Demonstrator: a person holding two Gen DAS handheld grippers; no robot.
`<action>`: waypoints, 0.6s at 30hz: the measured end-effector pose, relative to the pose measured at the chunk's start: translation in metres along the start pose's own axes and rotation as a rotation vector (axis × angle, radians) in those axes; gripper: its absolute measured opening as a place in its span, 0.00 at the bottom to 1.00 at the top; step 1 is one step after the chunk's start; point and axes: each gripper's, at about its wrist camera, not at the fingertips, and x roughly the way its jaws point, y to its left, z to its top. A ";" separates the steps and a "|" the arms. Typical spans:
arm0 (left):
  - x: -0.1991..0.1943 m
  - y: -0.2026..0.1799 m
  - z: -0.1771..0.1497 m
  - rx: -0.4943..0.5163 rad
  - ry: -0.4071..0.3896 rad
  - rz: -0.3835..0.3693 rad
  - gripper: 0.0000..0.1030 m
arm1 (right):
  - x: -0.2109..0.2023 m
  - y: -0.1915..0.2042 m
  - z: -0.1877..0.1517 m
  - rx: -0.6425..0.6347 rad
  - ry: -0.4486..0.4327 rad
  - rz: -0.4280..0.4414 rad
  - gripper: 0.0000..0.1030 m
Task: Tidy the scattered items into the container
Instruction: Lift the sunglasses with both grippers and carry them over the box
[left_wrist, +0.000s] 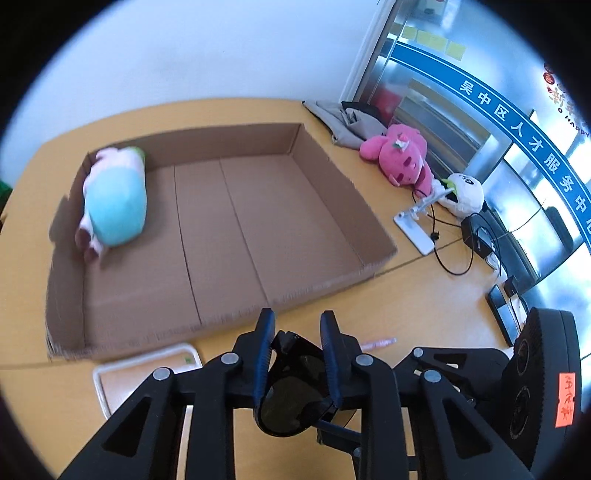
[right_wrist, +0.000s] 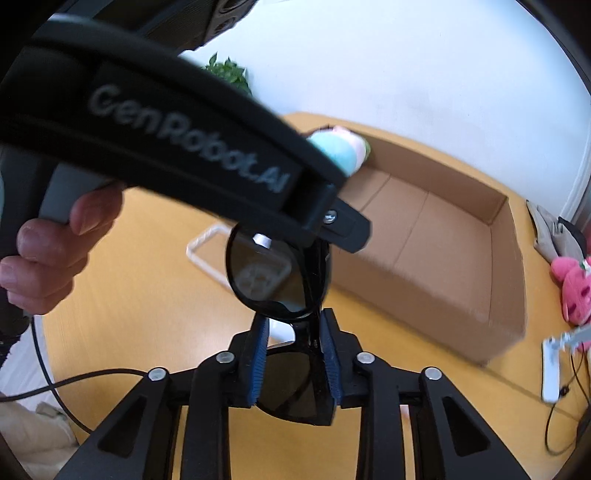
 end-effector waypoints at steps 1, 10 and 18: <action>0.002 0.002 0.010 0.011 -0.001 0.004 0.23 | 0.001 -0.004 0.006 0.004 -0.008 0.002 0.26; 0.017 0.018 0.060 0.047 -0.004 0.000 0.19 | 0.021 -0.042 0.041 0.088 -0.053 0.060 0.22; 0.034 0.037 0.101 0.065 0.004 0.003 0.19 | 0.045 -0.071 0.068 0.123 -0.061 0.057 0.22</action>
